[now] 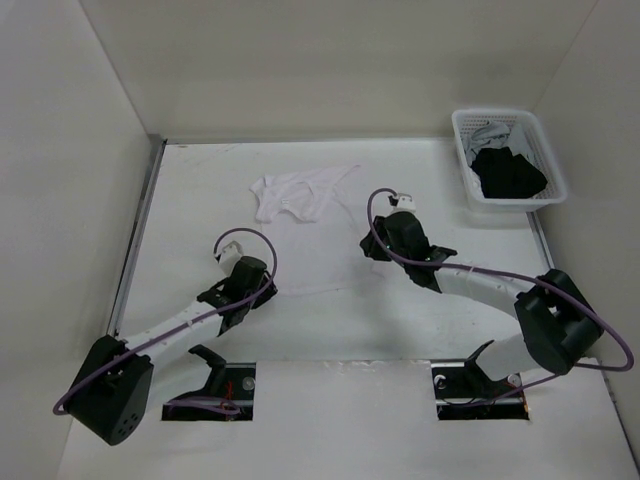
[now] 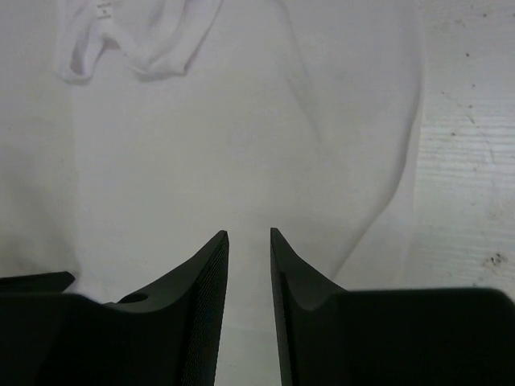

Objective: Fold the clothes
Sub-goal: Flatten the tank top out

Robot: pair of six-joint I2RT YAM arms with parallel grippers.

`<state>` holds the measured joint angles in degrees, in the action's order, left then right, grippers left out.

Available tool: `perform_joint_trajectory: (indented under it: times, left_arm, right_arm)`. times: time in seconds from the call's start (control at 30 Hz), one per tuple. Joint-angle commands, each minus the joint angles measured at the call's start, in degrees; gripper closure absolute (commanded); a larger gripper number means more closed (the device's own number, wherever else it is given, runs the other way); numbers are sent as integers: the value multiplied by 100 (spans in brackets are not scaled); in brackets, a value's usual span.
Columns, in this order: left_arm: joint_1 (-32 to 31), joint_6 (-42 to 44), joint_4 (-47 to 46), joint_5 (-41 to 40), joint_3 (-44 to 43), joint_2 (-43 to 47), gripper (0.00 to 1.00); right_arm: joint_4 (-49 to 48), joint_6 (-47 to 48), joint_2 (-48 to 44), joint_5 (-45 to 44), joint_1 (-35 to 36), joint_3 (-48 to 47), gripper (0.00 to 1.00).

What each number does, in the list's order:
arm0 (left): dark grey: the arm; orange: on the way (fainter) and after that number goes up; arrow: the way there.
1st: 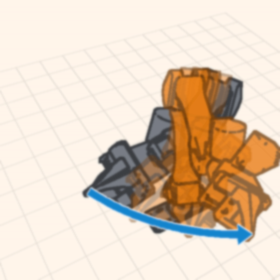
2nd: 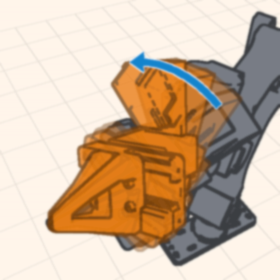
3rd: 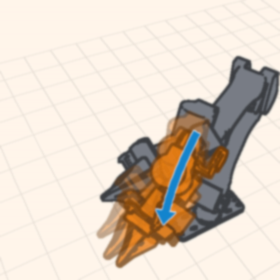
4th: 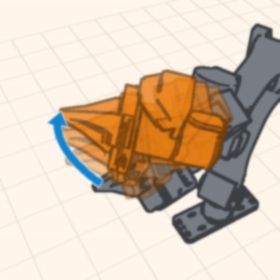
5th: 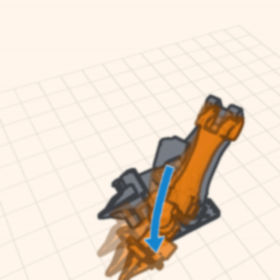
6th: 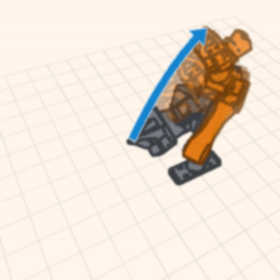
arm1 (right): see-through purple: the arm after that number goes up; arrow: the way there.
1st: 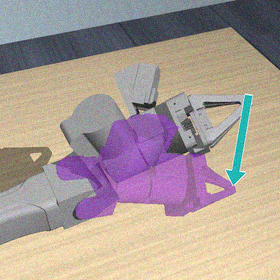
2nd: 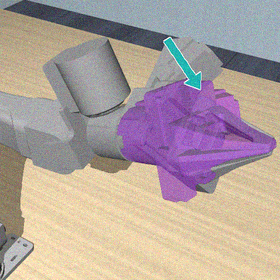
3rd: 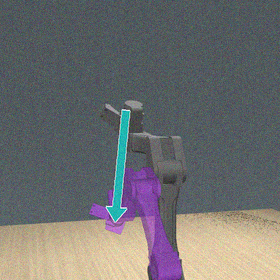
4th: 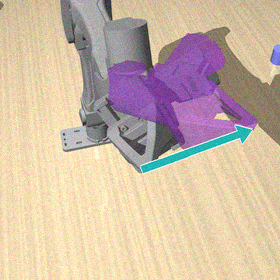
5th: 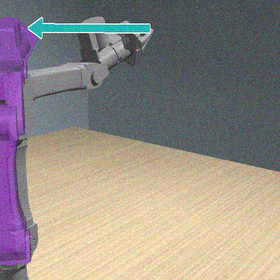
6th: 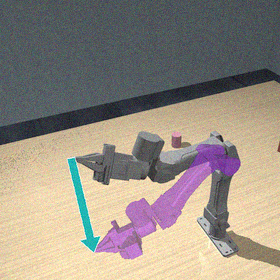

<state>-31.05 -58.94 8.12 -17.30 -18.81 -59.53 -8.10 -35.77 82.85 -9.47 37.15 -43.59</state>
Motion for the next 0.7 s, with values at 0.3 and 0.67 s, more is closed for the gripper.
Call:
perform_joint_trajectory:
  times: [0.3,0.67]
  left_arm:
    - [-81,-250,523,456,61,63,77]
    - [86,-100,103,464,53,-33,93]
  right_arm:
    - [229,351,-225,-897,174,150,58]
    - [888,509,-129,-1399,420,35,52]
